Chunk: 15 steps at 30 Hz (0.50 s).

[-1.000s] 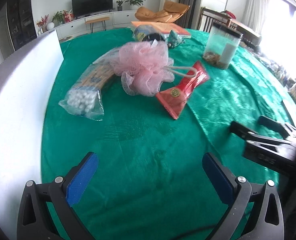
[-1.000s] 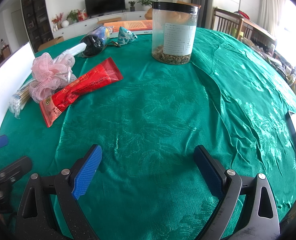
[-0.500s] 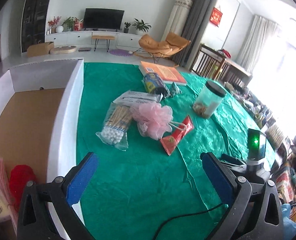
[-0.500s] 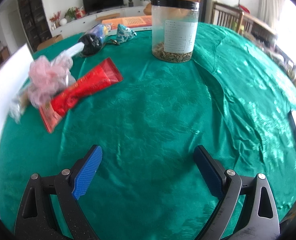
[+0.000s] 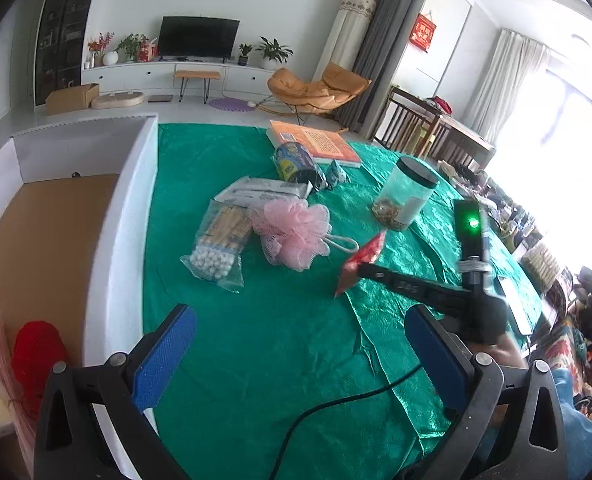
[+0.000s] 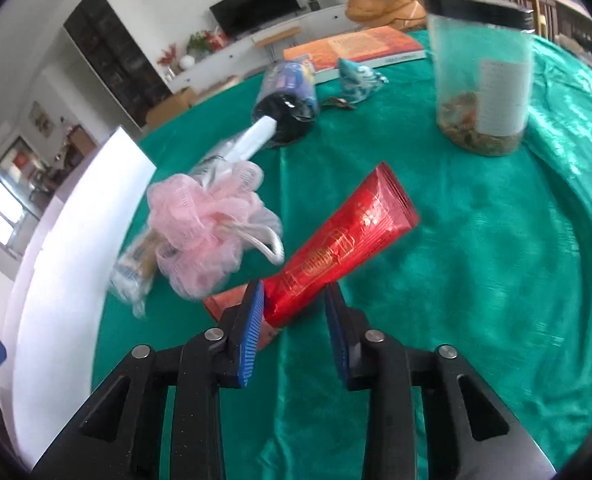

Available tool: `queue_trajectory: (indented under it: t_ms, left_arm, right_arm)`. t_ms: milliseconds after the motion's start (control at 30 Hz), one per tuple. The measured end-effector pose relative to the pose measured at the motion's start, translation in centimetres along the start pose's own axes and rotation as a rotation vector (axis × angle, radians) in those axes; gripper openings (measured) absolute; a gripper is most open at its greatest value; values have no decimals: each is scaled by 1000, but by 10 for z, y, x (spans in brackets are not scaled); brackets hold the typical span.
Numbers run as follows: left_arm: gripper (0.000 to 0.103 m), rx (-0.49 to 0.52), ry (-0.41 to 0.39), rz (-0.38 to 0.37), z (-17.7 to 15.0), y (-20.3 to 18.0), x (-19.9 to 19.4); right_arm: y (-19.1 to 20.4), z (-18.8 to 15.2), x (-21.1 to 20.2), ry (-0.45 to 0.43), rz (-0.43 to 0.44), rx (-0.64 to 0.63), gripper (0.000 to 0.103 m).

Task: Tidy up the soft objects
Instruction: 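Grasp the red snack tube with the right gripper while the left grasps the pink bath puff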

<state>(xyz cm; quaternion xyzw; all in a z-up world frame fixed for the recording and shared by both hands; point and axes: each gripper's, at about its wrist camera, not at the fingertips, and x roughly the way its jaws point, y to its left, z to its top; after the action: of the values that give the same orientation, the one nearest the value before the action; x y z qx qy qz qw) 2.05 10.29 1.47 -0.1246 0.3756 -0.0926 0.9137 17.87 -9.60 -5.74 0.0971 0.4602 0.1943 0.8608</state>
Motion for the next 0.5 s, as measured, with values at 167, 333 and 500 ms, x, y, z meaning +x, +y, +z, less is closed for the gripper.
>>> queue_trajectory:
  t_ms: [167,333,500]
  left_arm:
    - [103,20,60,-16,-7,-14,21]
    - [103,10,102,-2,0,-24,58]
    - [103,36,40,126,40,-38,130]
  right_arm:
    - [-29,-6,-44,-23,-141,-32,7]
    - [-79,-20,-86,-150,-313,59,72]
    - [-96,-50,-91,-227,-234,158,80]
